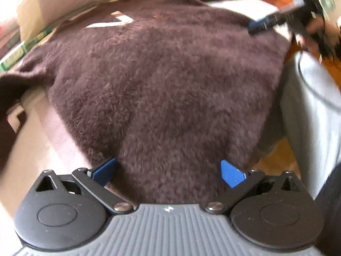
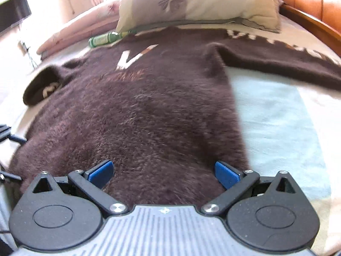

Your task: Fold clothes

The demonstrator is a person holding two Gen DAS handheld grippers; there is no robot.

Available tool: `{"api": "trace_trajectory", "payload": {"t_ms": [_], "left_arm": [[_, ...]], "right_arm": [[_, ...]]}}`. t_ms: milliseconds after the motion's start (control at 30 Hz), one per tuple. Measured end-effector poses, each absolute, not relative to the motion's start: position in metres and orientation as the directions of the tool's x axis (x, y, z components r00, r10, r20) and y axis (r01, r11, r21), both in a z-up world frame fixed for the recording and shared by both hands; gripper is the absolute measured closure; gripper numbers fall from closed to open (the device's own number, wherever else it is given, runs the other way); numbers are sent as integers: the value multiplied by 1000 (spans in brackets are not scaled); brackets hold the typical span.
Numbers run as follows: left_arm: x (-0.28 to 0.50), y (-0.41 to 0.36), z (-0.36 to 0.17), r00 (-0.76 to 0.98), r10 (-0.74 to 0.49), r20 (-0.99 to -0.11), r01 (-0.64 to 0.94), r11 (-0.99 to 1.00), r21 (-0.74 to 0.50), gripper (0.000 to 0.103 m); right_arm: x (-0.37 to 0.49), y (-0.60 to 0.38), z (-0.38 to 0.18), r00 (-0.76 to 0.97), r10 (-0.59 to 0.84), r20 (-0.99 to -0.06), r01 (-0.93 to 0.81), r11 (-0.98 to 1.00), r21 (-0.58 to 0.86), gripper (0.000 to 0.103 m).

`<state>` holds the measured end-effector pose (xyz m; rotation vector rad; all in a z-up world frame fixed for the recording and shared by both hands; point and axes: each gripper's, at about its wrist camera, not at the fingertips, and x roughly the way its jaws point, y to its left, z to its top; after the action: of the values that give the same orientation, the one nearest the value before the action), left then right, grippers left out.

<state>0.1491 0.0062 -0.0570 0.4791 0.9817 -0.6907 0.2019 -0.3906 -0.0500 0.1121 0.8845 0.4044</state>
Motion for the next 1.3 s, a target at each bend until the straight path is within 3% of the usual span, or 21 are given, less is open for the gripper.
{"api": "trace_trajectory", "payload": {"t_ms": [333, 433, 733, 800, 933, 1033, 1167, 1300], "left_arm": [[204, -61, -37, 449, -400, -799, 739, 669, 80, 1], [208, -67, -57, 405, -344, -847, 712, 700, 56, 1], [142, -5, -62, 432, -354, -830, 680, 732, 42, 1], [147, -5, -55, 411, -347, -843, 693, 720, 42, 1], [181, -15, -35, 493, -372, -786, 686, 723, 88, 1], [224, -29, -34, 545, -330, -771, 635, 762, 123, 1], [254, -28, -56, 497, -300, -814, 579, 814, 53, 1], [226, 1, -65, 489, -332, -807, 580, 814, 16, 1]], "right_arm": [[237, -316, -38, 627, 401, -668, -482, 873, 71, 0], [245, -307, -58, 611, 360, -705, -466, 884, 48, 0], [182, -338, -61, 578, 299, -759, -417, 908, 40, 0], [187, -335, -53, 550, 268, -791, -422, 906, 14, 0], [222, -319, -28, 647, 266, -714, -406, 914, -27, 0], [268, -310, -31, 645, 288, -707, -380, 924, 30, 0], [290, -304, -58, 617, 237, -750, -348, 938, 10, 0], [253, -325, -61, 577, 231, -783, -377, 926, -4, 0]]}}
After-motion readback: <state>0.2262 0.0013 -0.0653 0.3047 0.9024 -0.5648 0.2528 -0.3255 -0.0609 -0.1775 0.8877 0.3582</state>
